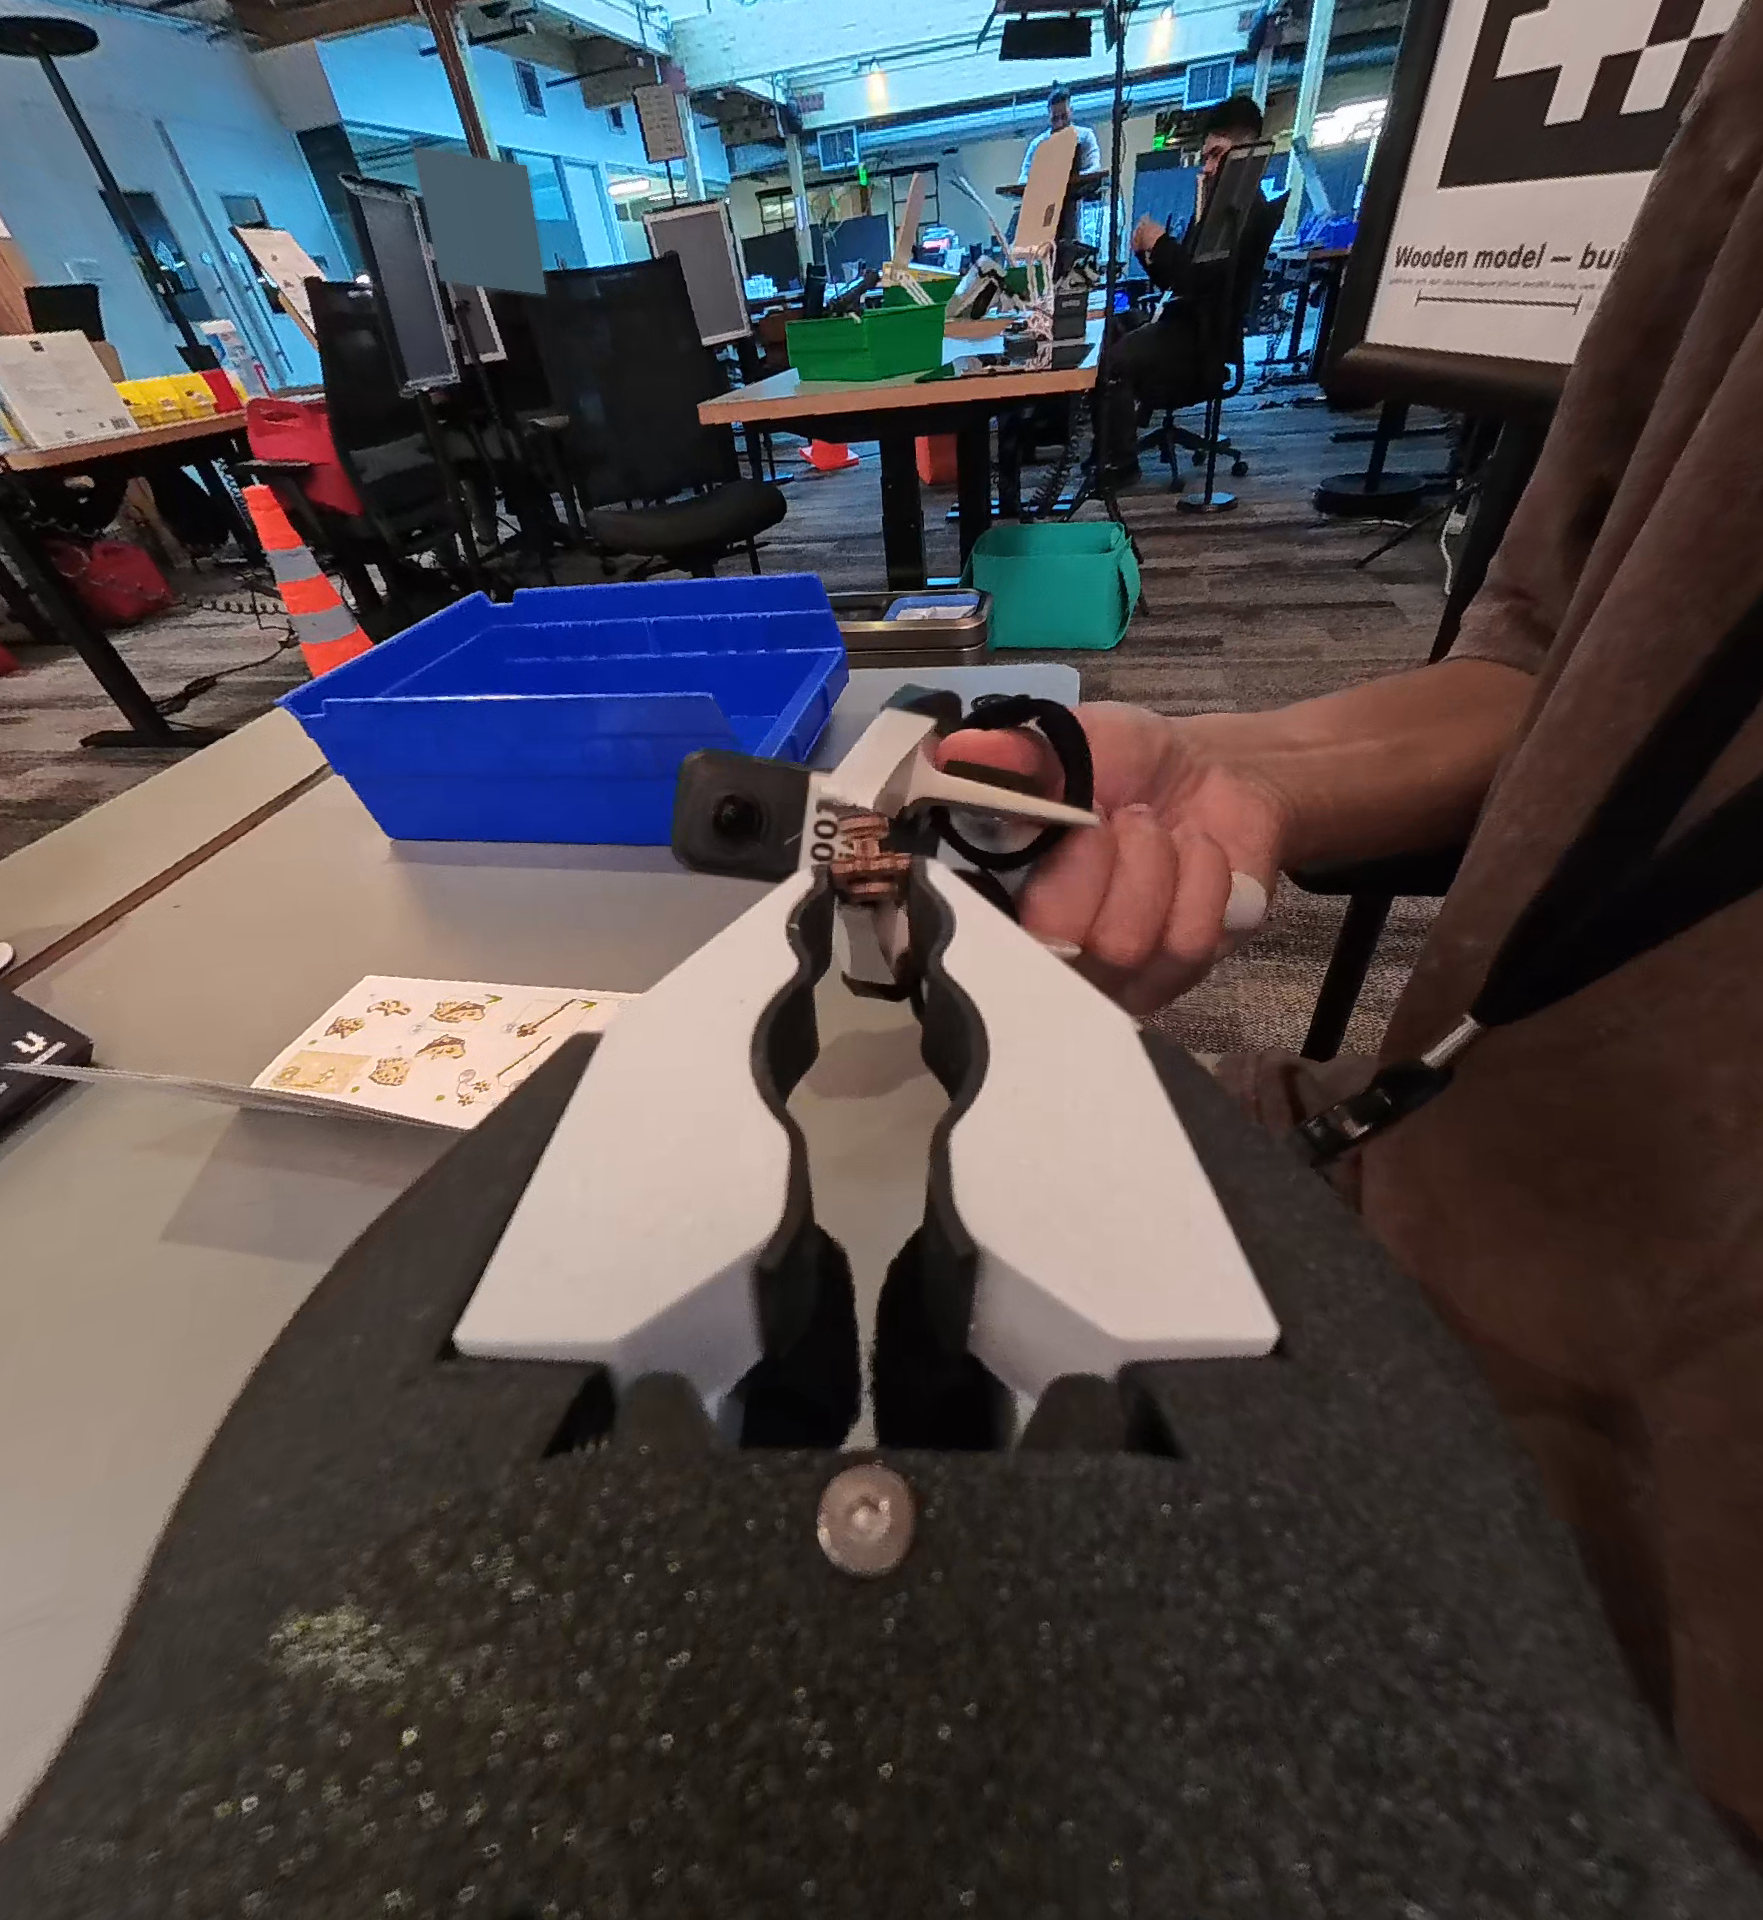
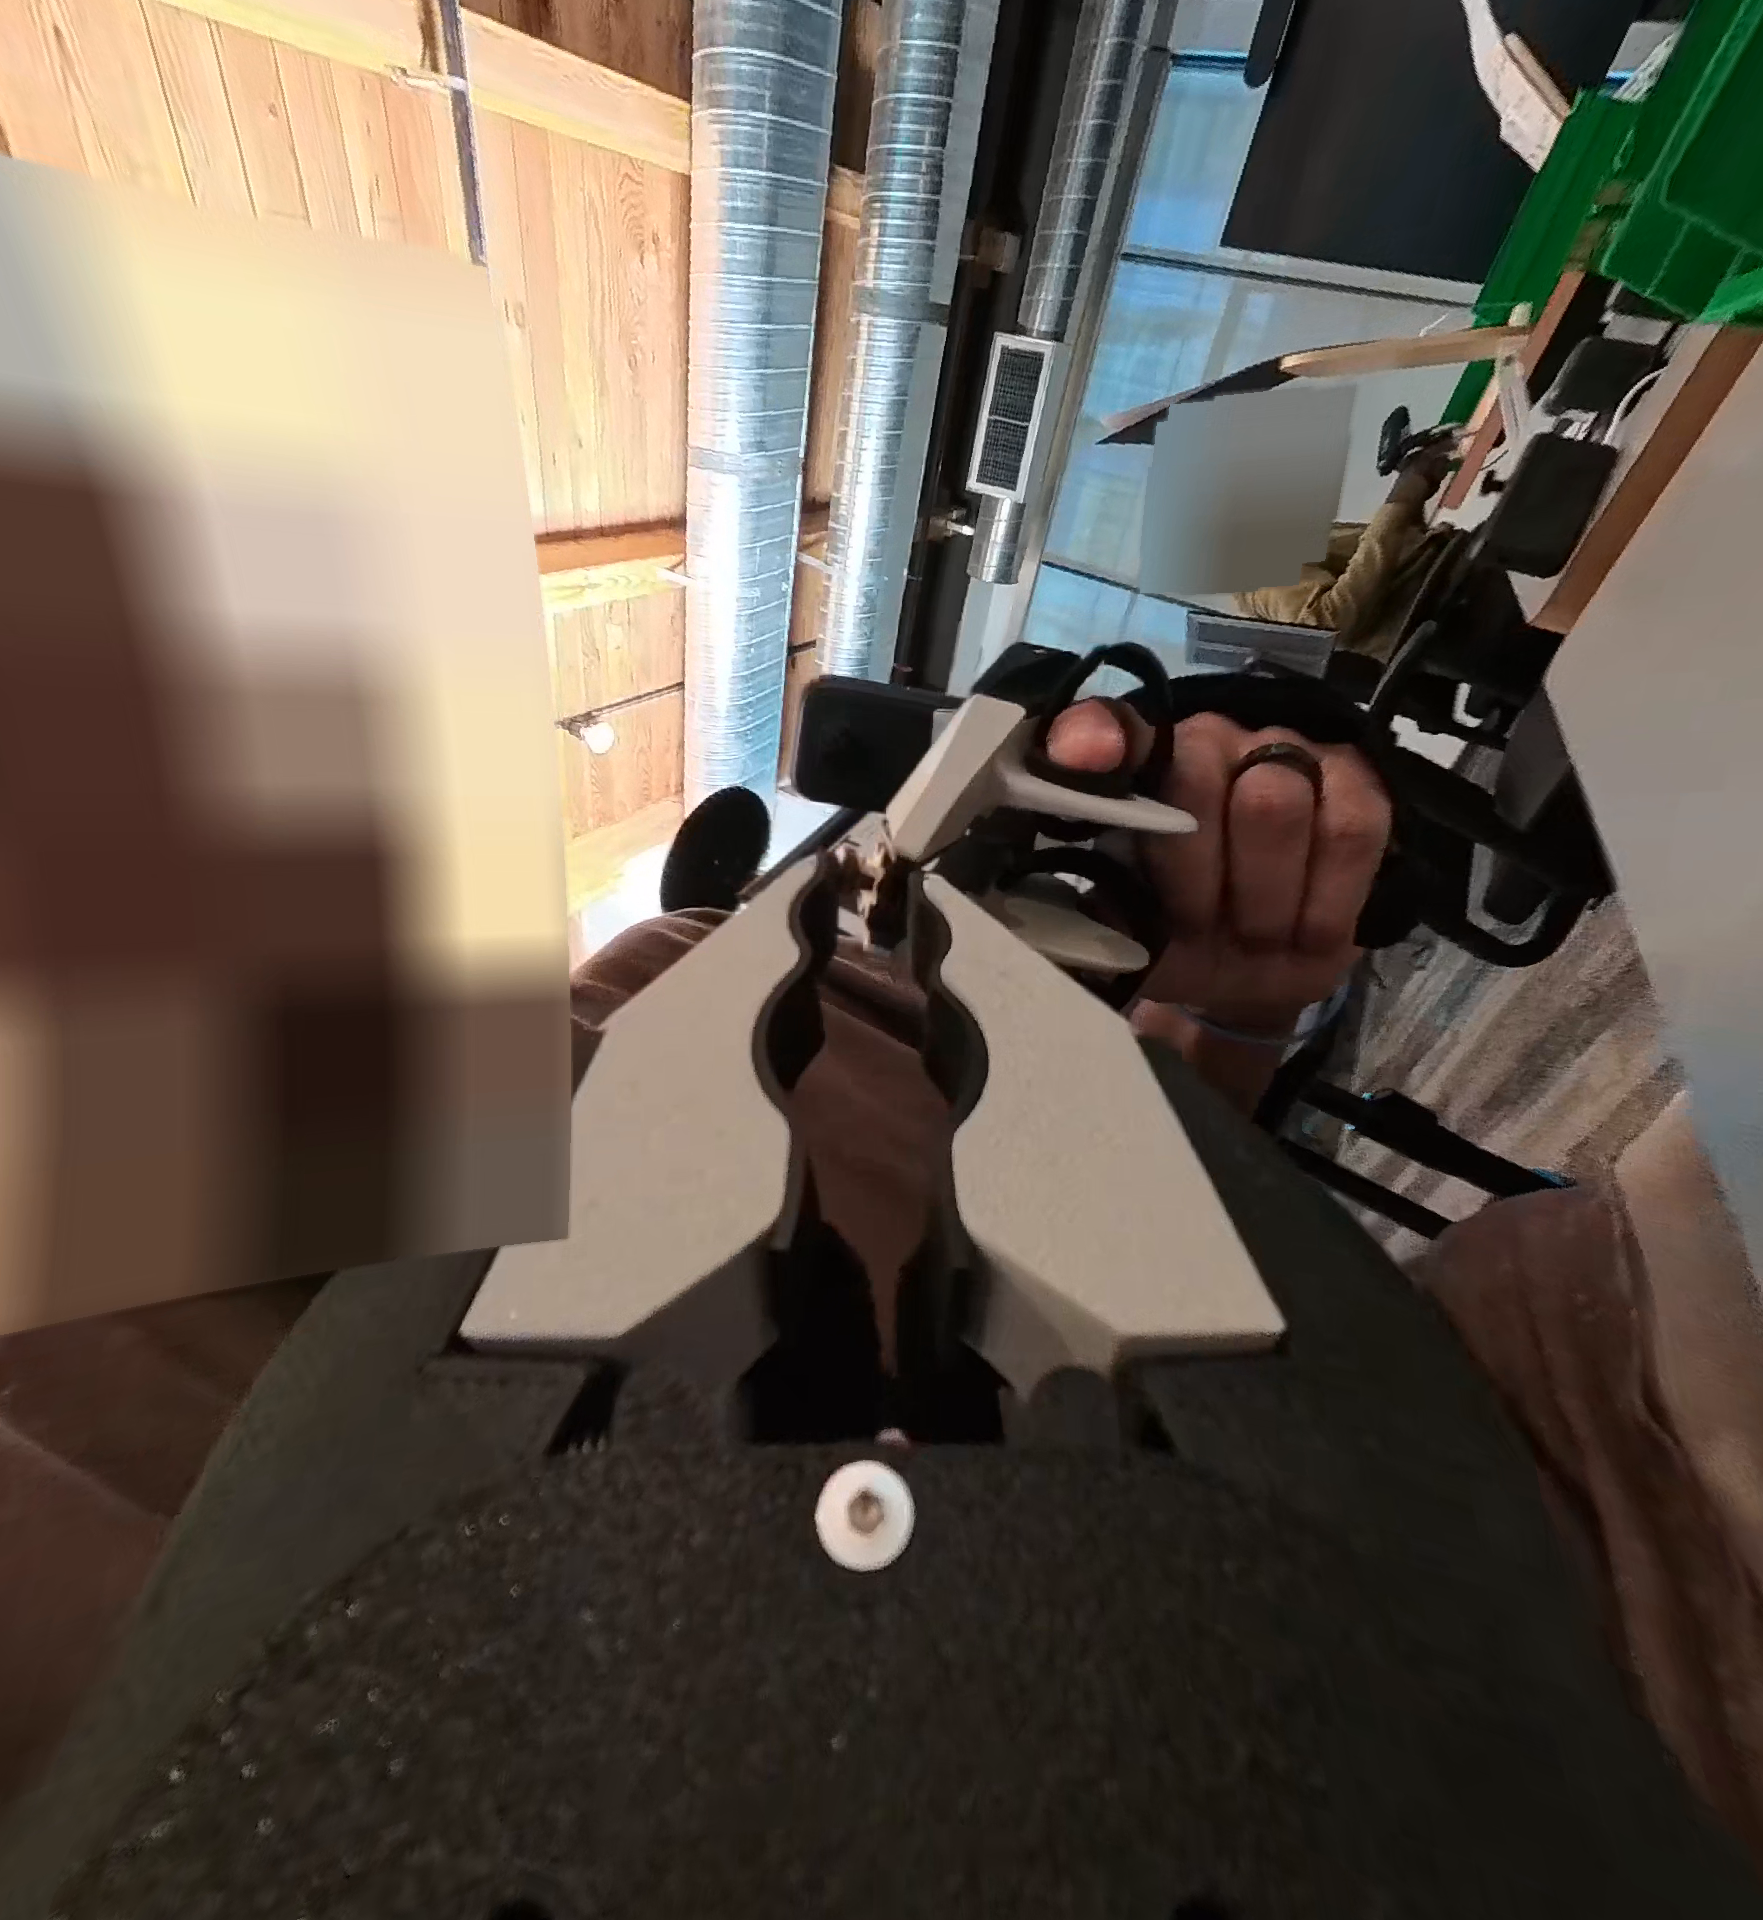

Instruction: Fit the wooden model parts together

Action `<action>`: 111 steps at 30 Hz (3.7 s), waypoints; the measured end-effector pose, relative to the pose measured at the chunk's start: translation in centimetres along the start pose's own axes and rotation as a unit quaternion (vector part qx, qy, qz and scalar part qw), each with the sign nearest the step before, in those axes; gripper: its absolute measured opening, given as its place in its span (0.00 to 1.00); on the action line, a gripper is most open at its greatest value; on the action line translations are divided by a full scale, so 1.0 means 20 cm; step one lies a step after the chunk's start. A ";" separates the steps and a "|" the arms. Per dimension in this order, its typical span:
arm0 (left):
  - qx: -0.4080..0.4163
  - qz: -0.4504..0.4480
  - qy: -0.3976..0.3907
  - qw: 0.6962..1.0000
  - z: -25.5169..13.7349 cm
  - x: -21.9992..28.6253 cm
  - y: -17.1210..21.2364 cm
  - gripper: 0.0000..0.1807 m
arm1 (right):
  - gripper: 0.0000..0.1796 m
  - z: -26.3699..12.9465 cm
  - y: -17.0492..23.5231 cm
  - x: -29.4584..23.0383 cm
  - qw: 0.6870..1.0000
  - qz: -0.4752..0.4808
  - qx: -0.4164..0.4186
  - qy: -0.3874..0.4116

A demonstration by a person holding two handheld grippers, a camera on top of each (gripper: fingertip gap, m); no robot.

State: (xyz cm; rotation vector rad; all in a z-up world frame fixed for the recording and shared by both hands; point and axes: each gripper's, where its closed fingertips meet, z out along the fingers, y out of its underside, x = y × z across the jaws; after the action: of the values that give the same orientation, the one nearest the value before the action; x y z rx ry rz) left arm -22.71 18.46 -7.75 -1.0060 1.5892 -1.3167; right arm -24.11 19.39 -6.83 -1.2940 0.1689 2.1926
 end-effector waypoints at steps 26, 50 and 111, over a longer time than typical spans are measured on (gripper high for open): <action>-0.018 -0.218 0.033 0.975 -0.02 -0.11 0.10 0.15 | 0.05 -0.12 -0.09 0.15 0.884 -0.356 -0.075 0.294; -0.032 -0.205 0.138 0.969 -0.02 0.07 0.10 0.07 | 0.05 -0.08 0.07 0.09 0.829 -0.471 -0.177 0.244; 0.030 -0.149 0.127 0.980 -0.01 0.07 0.03 0.07 | 0.09 -0.07 0.07 0.06 0.827 -0.490 -0.157 0.225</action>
State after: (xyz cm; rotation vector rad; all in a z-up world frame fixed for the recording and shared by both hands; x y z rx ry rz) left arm -23.47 17.24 -8.55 -1.1045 1.6165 -1.7464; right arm -24.22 18.20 -8.76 -1.5668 -0.5894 1.0371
